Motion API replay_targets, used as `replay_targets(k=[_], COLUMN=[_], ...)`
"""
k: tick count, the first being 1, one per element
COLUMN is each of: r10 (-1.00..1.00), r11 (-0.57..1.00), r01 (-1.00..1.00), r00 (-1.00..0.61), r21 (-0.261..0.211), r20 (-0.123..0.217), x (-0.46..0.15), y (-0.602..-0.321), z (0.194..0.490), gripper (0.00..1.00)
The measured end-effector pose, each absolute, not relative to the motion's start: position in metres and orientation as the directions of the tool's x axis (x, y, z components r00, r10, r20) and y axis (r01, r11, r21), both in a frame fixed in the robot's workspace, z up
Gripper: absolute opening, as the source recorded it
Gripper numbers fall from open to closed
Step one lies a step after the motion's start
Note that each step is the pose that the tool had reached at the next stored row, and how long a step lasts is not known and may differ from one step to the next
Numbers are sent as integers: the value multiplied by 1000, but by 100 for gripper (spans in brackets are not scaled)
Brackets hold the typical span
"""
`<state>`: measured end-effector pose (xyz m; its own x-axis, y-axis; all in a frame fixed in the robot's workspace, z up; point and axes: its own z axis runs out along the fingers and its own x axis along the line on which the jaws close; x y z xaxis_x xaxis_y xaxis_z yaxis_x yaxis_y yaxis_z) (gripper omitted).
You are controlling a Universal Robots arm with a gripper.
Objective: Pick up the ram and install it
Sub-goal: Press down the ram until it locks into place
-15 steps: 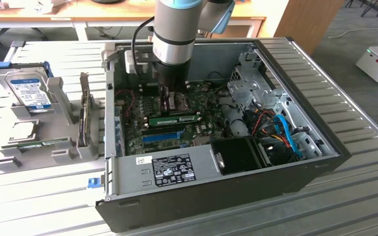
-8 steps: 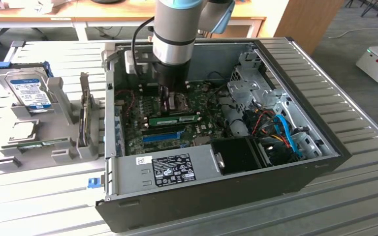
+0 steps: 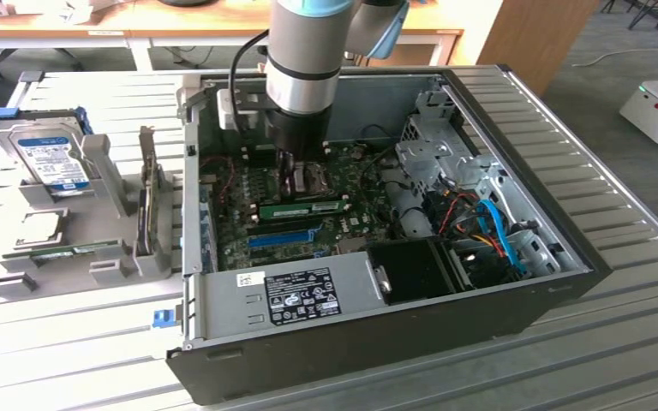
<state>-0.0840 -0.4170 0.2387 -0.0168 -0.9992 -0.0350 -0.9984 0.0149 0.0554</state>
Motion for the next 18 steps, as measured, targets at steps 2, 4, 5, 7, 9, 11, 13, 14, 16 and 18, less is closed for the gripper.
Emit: replay_targets(k=[2,4,5,7,9,11,13,14,16,18], r10=[-999,-999,-999,-999,-999,-999,-999,-999,-999,-999], r11=[15,15,15,15,15,15,15,15,15,15], r01=[-998,-998,-998,-998,-998,-998,-998,-998,-998,-998], r00=[-17,-17,-17,-17,-17,-17,-17,-17,-17,-17], r21=[55,55,55,55,55,55,56,56,55,55], r20=[-35,-35,-35,-35,-35,-35,-35,-35,-35,-35], x=[-84,-84,-84,-84,-84,-84,-84,-84,-84,-84], y=[-417,-417,-417,-417,-417,-417,-417,-417,-417,-417], z=[238,236,236,234,233,232,232,232,232,232], gripper=[11,11,11,11,11,11,11,11,11,11])
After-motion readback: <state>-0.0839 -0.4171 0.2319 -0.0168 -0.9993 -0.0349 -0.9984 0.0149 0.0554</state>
